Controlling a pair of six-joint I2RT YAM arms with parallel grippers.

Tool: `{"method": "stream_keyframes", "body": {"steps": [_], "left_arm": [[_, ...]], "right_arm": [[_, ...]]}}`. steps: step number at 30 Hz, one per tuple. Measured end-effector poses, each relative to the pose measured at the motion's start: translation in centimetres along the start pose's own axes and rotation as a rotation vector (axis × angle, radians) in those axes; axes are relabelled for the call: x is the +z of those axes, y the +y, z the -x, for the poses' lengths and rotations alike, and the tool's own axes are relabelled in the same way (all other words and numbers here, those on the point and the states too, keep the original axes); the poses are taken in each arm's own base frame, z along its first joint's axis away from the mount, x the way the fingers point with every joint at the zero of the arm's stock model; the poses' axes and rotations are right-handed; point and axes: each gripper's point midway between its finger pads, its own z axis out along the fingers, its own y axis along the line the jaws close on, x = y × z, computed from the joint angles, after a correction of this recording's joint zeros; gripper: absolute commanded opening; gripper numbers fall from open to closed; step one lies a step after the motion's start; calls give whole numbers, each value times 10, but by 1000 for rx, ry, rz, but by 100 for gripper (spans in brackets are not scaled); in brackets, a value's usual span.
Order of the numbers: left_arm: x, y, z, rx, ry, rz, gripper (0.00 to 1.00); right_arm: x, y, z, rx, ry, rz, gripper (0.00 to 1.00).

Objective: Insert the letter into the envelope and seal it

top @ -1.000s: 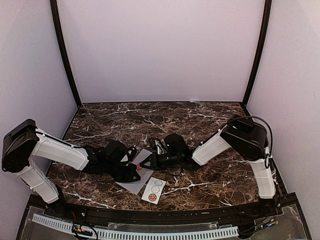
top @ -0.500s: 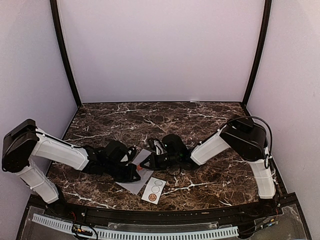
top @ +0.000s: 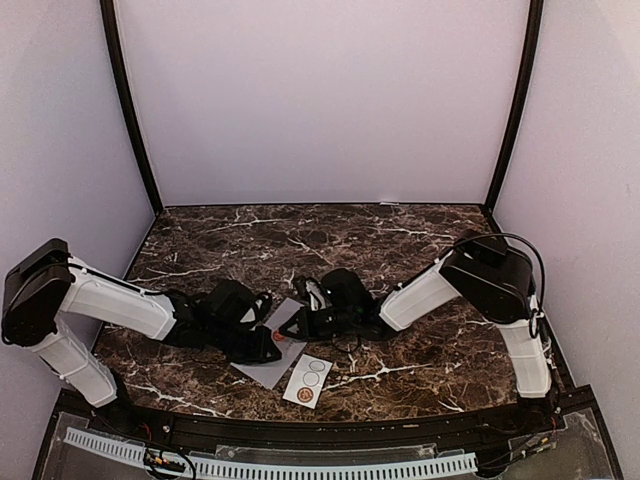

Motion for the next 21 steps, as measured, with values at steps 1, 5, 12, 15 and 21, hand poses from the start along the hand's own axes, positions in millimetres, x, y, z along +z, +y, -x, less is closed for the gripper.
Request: {"method": "stream_keyframes", "body": {"steps": [1, 5, 12, 15, 21], "left_arm": [[-2, -1, 1, -2, -2, 0, 14], [-10, -6, 11, -2, -31, -4, 16], [-28, -22, 44, 3, -137, -35, 2], [-24, -17, 47, 2, -140, -17, 0], [-9, -9, 46, -2, -119, 11, 0]], "right_arm": [[0, 0, 0, -1, -1, -2, 0], [1, -1, 0, -6, -2, -8, 0], [1, -1, 1, -9, -2, -12, 0], [1, -1, 1, -9, -2, -13, 0], [1, -1, 1, -9, 0, -15, 0]]}}
